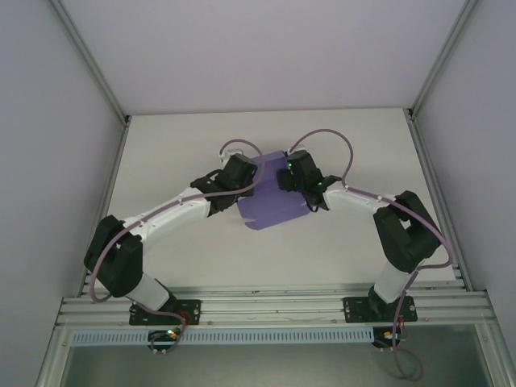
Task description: Assemble paper box
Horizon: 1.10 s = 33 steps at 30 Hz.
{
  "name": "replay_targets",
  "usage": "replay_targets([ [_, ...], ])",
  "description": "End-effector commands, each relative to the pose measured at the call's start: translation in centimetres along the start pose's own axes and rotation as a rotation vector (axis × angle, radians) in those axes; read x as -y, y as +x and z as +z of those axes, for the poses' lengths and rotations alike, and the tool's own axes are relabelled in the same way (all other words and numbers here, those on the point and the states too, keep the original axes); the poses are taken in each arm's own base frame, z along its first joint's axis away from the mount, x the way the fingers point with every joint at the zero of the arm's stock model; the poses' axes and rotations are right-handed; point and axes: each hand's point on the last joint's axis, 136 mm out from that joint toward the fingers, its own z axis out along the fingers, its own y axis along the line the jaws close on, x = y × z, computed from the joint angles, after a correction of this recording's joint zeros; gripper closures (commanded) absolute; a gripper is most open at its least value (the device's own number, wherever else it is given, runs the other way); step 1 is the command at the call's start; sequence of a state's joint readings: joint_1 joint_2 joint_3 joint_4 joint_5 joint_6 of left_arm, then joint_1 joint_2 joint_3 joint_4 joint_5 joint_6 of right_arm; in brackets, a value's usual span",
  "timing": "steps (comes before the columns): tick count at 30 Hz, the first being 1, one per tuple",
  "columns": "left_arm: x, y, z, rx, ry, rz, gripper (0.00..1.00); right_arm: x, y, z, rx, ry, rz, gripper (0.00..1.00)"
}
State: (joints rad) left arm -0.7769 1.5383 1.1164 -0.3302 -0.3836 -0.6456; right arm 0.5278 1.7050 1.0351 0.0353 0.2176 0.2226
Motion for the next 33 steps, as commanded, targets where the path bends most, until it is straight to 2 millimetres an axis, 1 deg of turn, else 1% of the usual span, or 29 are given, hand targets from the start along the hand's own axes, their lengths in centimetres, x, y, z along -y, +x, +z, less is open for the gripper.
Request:
replay_targets([
  [1, 0.0, -2.3, -1.4, 0.051, 0.012, 0.002, 1.0, -3.8, -1.8, -2.7, 0.064, -0.261, -0.07, 0.12],
  [2, 0.0, -2.3, -1.4, 0.05, 0.013, 0.004, 1.0, -4.2, -2.0, -3.3, 0.083, -0.286, -0.065, 0.0],
  [5, 0.0, -2.3, -1.5, 0.05, 0.02, 0.018, 1.0, -4.2, -2.7, -5.1, 0.134, -0.316, -0.042, 0.0],
  [9, 0.2, -2.6, -1.6, 0.035, 0.067, 0.085, 1.0, -3.1, -3.3, -7.5, 0.182, -0.285, -0.034, 0.0],
  [10, 0.3, -2.7, -1.6, 0.02, 0.087, 0.132, 1.0, -2.6, -3.3, -8.0, 0.185, -0.267, -0.024, 0.01],
  [11, 0.3, -2.6, -1.6, 0.008, 0.099, 0.179, 1.0, -2.0, -3.8, -9.2, 0.205, -0.252, -0.007, 0.0],
  [14, 0.7, -1.9, -1.9, -0.055, 0.183, 0.382, 1.0, 0.8, -4.0, -11.7, 0.212, -0.183, 0.078, 0.0],
  [16, 1.4, -0.4, -2.5, -0.128, 0.294, 0.544, 1.0, 3.0, -3.3, -13.1, 0.194, -0.131, 0.142, 0.0],
  [18, 1.7, 1.7, -3.3, -0.222, 0.382, 0.708, 1.0, 5.4, -2.1, -14.4, 0.167, -0.065, 0.206, 0.0],
  [21, 1.1, 4.5, -4.1, -0.351, 0.418, 0.959, 1.0, 8.1, 0.1, -15.8, 0.106, 0.007, 0.252, 0.0],
  [22, 0.8, 5.1, -4.1, -0.381, 0.409, 1.034, 1.0, 8.8, 0.8, -16.1, 0.09, 0.029, 0.261, 0.0],
  [24, 0.4, 5.4, -3.5, -0.428, 0.354, 1.162, 1.0, 9.7, 2.2, -16.7, 0.057, 0.06, 0.277, 0.0],
  [28, 0.7, 5.7, -2.5, -0.506, 0.34, 1.304, 1.0, 10.8, 4.2, -17.2, 0.025, 0.085, 0.302, 0.0],
  [31, 1.2, 5.6, -0.8, -0.556, 0.271, 1.387, 1.0, 11.1, 5.3, -17.3, -0.001, 0.091, 0.319, 0.0],
  [33, 1.4, 6.3, 0.7, -0.597, 0.212, 1.456, 1.0, 11.4, 6.0, -17.3, -0.016, 0.103, 0.323, 0.0],
])
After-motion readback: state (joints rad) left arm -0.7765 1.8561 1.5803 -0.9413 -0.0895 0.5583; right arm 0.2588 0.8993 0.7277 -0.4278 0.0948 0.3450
